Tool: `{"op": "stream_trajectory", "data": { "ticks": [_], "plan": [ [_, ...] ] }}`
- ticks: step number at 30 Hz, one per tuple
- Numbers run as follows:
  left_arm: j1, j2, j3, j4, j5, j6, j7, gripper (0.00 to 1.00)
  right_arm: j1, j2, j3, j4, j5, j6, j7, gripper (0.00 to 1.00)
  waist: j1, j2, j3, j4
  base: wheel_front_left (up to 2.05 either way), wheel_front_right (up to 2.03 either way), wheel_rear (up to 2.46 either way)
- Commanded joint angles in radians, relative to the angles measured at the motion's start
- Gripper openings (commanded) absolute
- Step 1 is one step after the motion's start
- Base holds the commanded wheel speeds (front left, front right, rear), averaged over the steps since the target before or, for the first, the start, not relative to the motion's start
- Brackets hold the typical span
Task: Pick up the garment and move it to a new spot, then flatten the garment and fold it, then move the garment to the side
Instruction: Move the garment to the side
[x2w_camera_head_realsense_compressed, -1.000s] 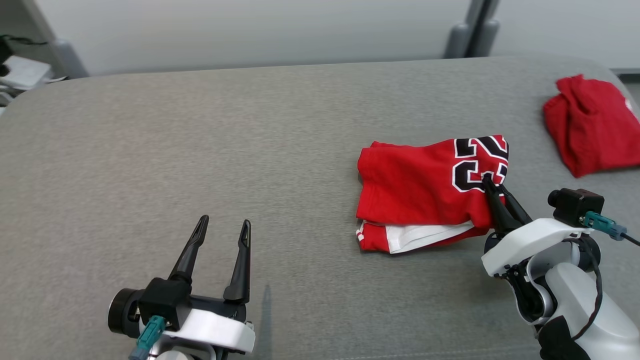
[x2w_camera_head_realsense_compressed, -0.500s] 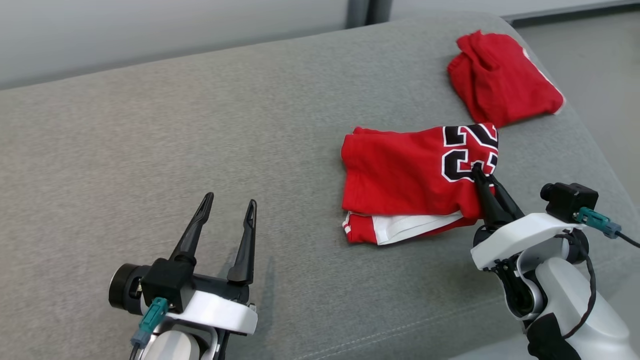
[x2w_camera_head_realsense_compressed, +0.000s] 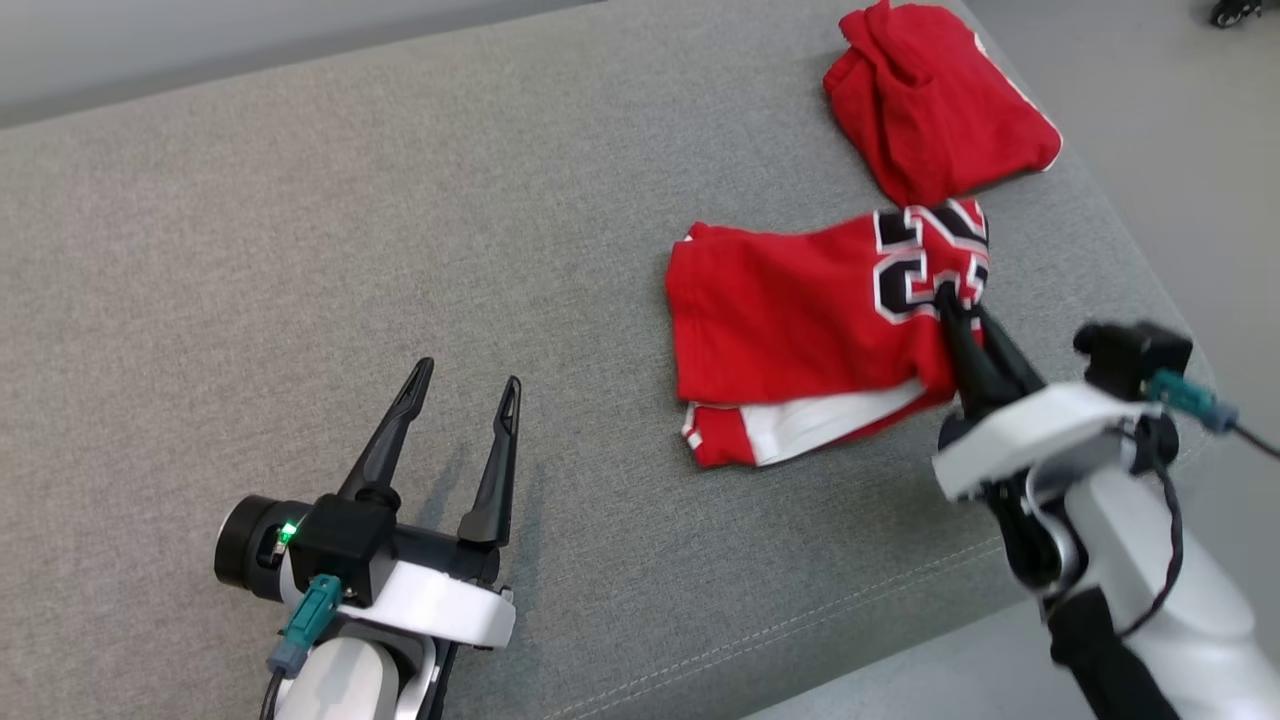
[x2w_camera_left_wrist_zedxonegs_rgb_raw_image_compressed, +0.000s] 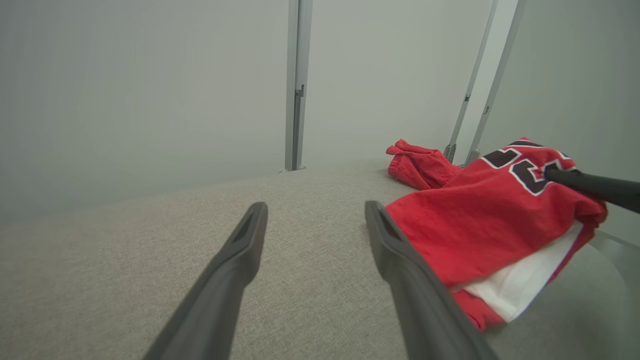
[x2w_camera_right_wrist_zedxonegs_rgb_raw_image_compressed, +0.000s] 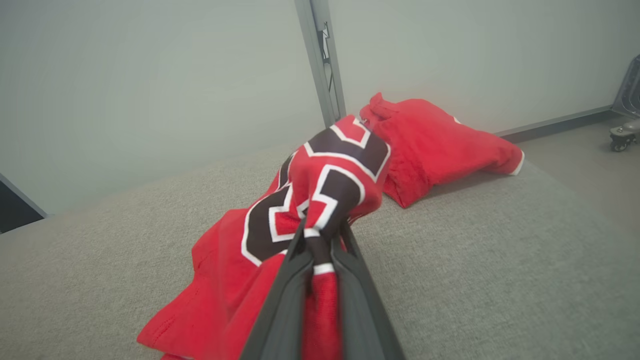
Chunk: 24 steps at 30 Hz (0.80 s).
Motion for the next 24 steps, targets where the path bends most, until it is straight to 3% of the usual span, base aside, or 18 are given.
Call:
{"op": "stream_trajectory", "data": {
  "ticks": [1, 18, 24],
  "plan": [
    [-0.048, 0.003, 0.029, -0.032, 0.010, -0.009, -0.009, 1.00, -0.056, -0.009, 0.017, -0.032, -0.018, 0.000, -0.014, 0.00, 0.0000, -0.0001, 0.016, 0.003, 0.00, 0.00, 0.00],
    [-0.146, 0.014, 0.033, -0.065, 0.066, -0.050, -0.009, 1.00, -0.516, -0.129, 0.037, 0.184, -0.078, 0.000, -0.014, 0.00, 0.0000, -0.0001, 0.193, 0.081, 0.00, 0.00, 0.00],
    [-0.165, 0.019, 0.028, -0.066, 0.073, -0.060, -0.009, 1.00, -0.619, -0.141, 0.149, 0.220, -0.059, 0.000, -0.014, 0.00, 0.0000, -0.0001, 0.226, 0.099, 0.00, 0.00, 0.00]
  ]
}}
